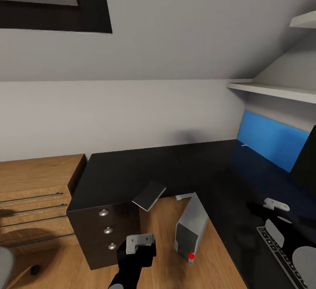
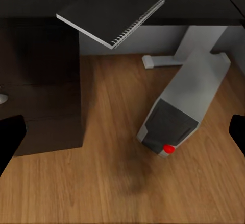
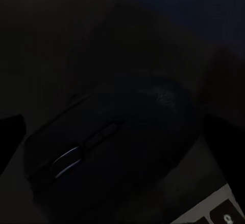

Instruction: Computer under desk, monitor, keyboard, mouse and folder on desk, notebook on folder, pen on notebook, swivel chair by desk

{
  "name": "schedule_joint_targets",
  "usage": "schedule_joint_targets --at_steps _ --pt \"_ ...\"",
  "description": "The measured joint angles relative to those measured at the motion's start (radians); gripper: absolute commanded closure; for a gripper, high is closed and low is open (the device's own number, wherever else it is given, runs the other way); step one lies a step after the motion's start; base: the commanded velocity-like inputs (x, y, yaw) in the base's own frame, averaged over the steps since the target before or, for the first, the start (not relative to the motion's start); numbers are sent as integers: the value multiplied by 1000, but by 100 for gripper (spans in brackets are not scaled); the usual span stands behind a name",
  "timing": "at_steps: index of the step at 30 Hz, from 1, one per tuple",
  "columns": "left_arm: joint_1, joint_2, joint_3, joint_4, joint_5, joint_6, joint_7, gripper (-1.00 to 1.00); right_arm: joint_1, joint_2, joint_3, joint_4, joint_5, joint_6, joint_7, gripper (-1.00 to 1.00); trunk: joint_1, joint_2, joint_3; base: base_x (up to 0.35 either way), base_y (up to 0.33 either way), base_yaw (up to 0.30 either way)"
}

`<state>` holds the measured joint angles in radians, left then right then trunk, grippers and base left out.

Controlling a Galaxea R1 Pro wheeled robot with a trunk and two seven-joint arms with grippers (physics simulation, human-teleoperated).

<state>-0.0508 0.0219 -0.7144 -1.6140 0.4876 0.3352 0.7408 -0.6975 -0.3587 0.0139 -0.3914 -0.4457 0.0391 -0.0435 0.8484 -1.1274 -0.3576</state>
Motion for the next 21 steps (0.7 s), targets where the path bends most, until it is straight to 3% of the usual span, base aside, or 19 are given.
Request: schedule_joint_targets --at_steps 8,14,16,21 --pt "0 0 0 -1 0 0 0 -100 -8 0 0 3 4 12 -5 100 0 0 0 234 0 0" --pt "0 -1 0 -1 0 0 0 -100 -33 -1 0 39 12 30 -11 100 0 0 0 50 0 0" --pt "0 -2 0 -2 0 0 0 -100 -72 -4 0 79 23 57 -14 100 0 0 0 6 0 0" --pt "0 -3 1 -3 0 0 0 -100 -89 -18 0 97 27 104 -21 100 0 0 0 1 0 0"
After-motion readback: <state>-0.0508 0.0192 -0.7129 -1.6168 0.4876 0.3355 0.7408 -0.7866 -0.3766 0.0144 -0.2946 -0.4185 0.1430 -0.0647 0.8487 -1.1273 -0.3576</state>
